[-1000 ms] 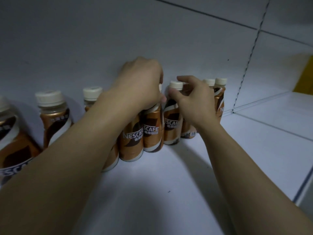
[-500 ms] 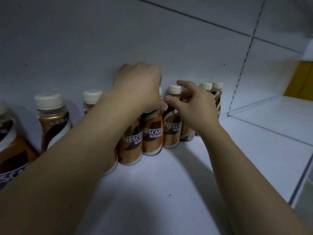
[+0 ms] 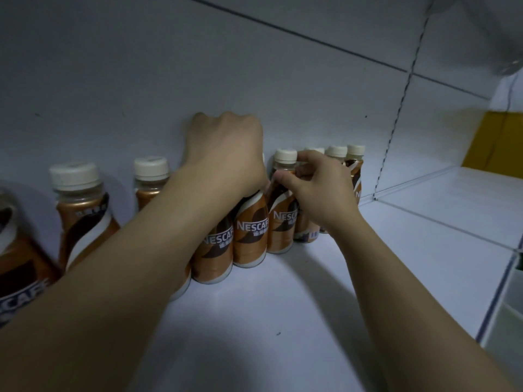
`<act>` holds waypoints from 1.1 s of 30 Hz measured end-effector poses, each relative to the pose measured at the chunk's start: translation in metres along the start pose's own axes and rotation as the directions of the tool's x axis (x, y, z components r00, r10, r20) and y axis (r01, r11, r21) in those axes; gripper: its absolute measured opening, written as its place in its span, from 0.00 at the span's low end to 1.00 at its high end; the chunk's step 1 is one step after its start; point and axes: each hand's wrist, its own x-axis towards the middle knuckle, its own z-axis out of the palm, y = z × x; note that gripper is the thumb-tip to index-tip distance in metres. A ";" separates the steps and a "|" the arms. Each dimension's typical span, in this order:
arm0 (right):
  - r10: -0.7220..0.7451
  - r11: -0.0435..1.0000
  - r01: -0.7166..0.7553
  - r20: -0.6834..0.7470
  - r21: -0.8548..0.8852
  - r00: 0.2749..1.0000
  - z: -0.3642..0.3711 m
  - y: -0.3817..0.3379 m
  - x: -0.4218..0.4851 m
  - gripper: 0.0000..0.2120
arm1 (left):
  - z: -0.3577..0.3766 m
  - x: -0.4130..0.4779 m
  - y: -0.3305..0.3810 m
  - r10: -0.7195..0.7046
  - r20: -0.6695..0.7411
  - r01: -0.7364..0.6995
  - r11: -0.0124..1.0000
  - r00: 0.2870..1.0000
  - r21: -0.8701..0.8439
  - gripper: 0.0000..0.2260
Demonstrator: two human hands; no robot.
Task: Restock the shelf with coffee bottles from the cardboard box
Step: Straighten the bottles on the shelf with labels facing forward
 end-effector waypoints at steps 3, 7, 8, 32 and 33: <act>-0.012 1.000 0.012 0.026 0.021 1.000 0.001 0.002 0.000 0.23 | 0.002 0.000 0.000 0.000 -0.007 0.000 1.000 1.000 0.014 0.14; -0.027 0.999 0.025 0.040 0.047 0.999 -0.001 0.003 0.001 0.22 | -0.001 -0.001 0.003 0.001 0.032 -0.003 0.999 0.999 0.044 0.19; -0.022 0.998 0.020 0.048 0.057 0.999 -0.002 0.003 0.002 0.22 | -0.003 -0.002 0.004 0.000 0.044 -0.002 0.999 0.999 0.053 0.20; 0.044 0.994 -0.052 -0.090 -0.091 0.995 -0.032 0.074 0.054 0.23 | 0.014 0.061 0.084 0.245 0.192 -0.253 0.967 0.950 0.020 0.21; 0.025 0.993 -0.037 -0.108 -0.112 0.994 -0.028 0.075 0.054 0.25 | 0.016 0.062 0.086 0.260 0.180 -0.272 0.961 0.949 0.044 0.18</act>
